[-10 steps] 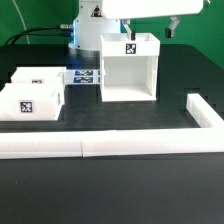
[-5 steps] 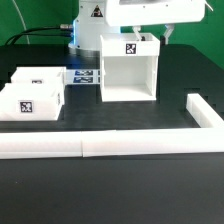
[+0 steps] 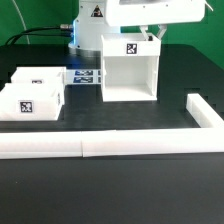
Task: Assemble drawer
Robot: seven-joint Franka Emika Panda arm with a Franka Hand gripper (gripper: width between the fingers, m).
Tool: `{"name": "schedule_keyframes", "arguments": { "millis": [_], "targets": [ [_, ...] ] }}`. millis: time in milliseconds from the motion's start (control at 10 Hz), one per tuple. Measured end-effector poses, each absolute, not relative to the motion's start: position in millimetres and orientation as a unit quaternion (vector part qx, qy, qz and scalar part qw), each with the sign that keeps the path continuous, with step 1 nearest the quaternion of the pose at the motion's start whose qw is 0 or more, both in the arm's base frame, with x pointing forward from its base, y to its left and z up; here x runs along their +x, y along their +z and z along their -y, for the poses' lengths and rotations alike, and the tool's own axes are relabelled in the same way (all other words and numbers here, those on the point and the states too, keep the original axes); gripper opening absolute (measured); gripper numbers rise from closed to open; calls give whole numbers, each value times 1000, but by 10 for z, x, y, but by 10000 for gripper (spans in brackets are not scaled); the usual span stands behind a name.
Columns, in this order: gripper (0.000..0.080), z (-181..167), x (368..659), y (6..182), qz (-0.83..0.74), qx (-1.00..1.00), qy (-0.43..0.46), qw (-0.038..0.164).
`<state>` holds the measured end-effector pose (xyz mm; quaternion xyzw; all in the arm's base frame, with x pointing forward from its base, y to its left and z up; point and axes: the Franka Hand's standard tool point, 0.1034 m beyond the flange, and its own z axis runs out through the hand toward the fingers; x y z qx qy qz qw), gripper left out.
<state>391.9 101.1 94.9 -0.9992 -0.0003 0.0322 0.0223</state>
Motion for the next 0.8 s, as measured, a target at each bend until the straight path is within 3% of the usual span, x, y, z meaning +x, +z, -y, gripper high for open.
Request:
{"name": "schedule_keyframes", "arguments": {
  "millis": [400,800],
  "targets": [
    [36,-1006,3945,949,4,-999,32,22],
    [38,-916,4578,956,13,-999,11,32]
  ]
}}
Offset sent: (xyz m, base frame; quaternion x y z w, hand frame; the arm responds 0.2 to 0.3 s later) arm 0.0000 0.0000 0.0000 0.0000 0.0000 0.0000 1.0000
